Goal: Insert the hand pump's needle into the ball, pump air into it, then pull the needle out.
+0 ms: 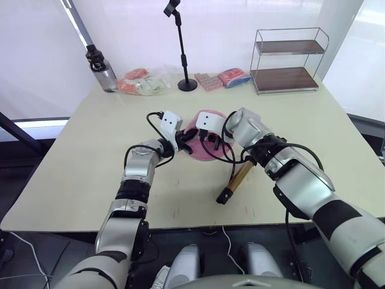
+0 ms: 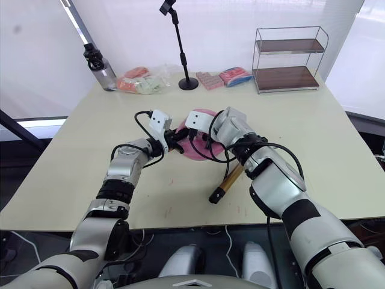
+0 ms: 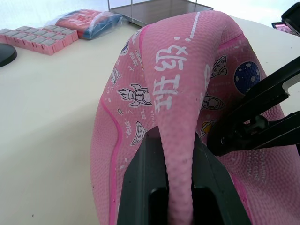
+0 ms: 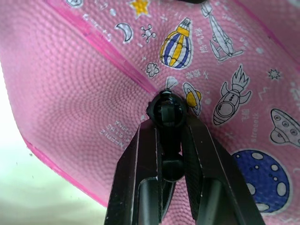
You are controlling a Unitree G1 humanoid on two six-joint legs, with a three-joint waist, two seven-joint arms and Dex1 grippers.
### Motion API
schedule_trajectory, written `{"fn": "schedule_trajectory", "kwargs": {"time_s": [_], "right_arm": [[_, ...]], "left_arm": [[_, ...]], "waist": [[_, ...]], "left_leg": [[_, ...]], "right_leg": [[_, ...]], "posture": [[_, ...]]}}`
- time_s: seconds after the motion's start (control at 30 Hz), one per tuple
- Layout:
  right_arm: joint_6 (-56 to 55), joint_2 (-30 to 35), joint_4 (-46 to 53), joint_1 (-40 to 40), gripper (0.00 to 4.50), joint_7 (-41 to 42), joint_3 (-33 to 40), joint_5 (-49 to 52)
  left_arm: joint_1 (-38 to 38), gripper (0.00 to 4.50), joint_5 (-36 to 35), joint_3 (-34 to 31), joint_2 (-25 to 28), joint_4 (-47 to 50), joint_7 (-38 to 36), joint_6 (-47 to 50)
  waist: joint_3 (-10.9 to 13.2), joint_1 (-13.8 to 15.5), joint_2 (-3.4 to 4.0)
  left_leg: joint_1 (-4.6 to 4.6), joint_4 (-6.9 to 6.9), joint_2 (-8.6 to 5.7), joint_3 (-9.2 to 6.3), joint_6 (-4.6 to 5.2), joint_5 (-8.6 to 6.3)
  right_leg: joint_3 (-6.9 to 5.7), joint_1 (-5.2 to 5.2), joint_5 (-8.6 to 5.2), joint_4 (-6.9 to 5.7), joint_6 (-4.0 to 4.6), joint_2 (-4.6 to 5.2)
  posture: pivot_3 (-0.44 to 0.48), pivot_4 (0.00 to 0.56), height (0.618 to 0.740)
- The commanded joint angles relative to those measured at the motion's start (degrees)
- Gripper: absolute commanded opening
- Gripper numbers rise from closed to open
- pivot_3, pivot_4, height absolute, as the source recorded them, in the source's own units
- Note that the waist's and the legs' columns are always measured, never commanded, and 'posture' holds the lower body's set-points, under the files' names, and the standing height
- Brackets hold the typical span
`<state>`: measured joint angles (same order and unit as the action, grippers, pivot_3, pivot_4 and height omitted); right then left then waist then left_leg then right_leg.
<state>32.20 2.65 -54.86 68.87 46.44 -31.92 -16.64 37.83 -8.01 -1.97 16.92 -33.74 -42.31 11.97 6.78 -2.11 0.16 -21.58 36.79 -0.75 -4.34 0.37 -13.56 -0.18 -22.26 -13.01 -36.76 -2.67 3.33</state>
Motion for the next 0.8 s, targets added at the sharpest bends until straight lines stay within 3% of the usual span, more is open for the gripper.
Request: {"fn": "schedule_trajectory", "kwargs": {"time_s": [0.03,0.17,0.5,0.7,0.8], "right_arm": [[2.9,1.9,-3.8,-5.6,0.09,-2.6,1.0,-1.2],[5.1,3.4,3.4,-8.4,0.09,-2.9,3.3,-0.7],[16.5,7.4,32.3,-16.9,0.09,-3.0,11.3,4.1],[18.1,9.3,38.9,-20.7,0.09,-4.9,11.7,5.2],[17.6,9.9,40.1,-21.7,1.73,-5.4,11.4,6.0]], "left_arm": [[-2.5,0.00,0.5,2.7,-1.0,-1.2,-1.8,1.7],[-2.4,0.00,0.6,2.8,-0.9,-1.3,-1.8,1.5],[-1.6,0.00,1.3,3.3,-0.6,-2.4,-2.6,0.9],[-1.2,0.00,1.7,3.3,-0.8,-3.1,-2.9,0.5],[-1.2,0.00,1.7,3.4,-1.0,-3.1,-2.9,0.4]], "waist": [[0.0,0.0,0.01],[0.1,-0.1,0.08],[0.6,1.2,0.39],[0.8,1.9,0.39],[1.0,1.9,0.25]], "left_leg": [[0.00,-0.01,-0.05,-0.12,-0.01,-0.01],[0.00,-0.03,-0.09,-0.23,-0.04,-0.02],[-0.33,-0.18,-0.47,-0.54,0.18,0.11],[-0.56,-0.39,-0.81,-0.69,0.23,0.15],[-0.59,-0.43,-0.99,-0.73,0.23,0.15]], "right_leg": [[0.00,0.00,0.00,0.00,0.00,0.00],[-0.03,0.00,0.00,0.00,0.00,0.01],[-0.31,-0.16,-0.17,0.08,-0.19,0.28],[-0.44,-0.35,-0.32,0.14,-0.48,0.61],[-0.47,-0.34,-0.37,0.18,-0.56,0.74]], "posture": [[0.000,0.150,0.740],[0.000,0.150,0.740],[0.000,0.150,0.740],[0.000,0.150,0.740],[0.000,0.150,0.740]]}}
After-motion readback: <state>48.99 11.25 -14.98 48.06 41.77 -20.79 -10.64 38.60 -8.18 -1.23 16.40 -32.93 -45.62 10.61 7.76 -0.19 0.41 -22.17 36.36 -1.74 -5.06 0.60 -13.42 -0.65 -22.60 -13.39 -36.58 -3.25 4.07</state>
